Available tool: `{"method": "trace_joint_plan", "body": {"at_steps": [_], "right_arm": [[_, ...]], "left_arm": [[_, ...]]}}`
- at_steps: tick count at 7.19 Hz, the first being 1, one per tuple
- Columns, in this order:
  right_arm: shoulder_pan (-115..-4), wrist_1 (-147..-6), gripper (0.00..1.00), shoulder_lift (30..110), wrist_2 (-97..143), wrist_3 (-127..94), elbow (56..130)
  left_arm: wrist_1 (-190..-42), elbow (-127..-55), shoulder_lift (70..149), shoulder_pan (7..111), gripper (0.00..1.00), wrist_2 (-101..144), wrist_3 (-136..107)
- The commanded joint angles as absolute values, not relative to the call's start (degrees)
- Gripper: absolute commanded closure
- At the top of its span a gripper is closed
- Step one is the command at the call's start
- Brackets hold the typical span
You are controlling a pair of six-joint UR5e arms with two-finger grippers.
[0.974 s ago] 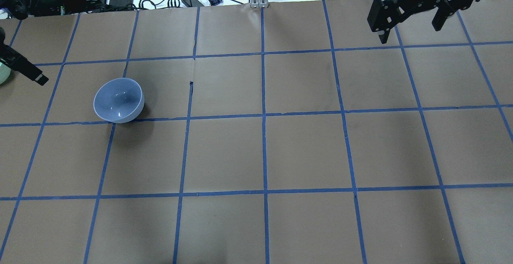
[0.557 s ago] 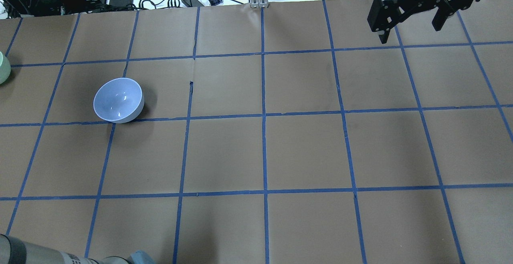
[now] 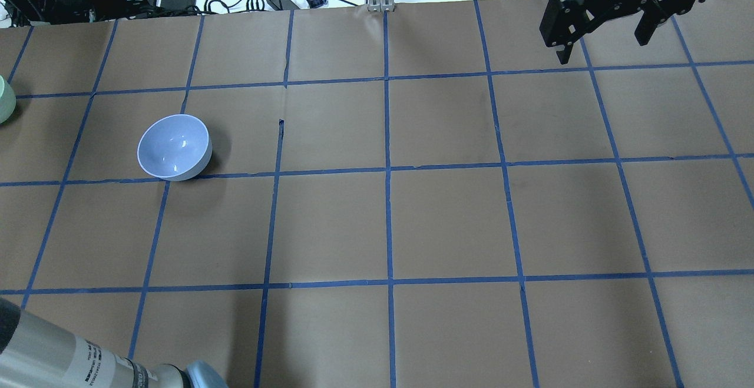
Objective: Stack green bowl on blue bowl
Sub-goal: 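Move the left gripper away from the blue bowl toward the green bowl, then lower the left gripper onto the pale green bowl rim and close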
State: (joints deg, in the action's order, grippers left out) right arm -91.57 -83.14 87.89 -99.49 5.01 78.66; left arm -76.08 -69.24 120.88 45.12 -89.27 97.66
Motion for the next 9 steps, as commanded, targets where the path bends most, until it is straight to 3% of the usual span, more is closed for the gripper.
{"method": "trace_joint_plan", "body": {"at_steps": [1, 4, 9], "right_arm": [[-91.6, -83.1, 0.00, 87.9, -99.5, 5.0, 78.7], [-91.5, -83.1, 0.00, 87.9, -99.5, 5.0, 78.7], [-91.5, -83.1, 0.00, 87.9, -99.5, 5.0, 78.7]], "left_arm": [[-75.5, -61.8, 127.9, 44.0, 0.00, -89.5, 102.5], [-74.6, -52.5, 136.3, 43.3, 0.00, -88.8, 108.5], [-67.8, -51.9, 142.0, 41.2, 0.01, -85.6, 115.1]]}}
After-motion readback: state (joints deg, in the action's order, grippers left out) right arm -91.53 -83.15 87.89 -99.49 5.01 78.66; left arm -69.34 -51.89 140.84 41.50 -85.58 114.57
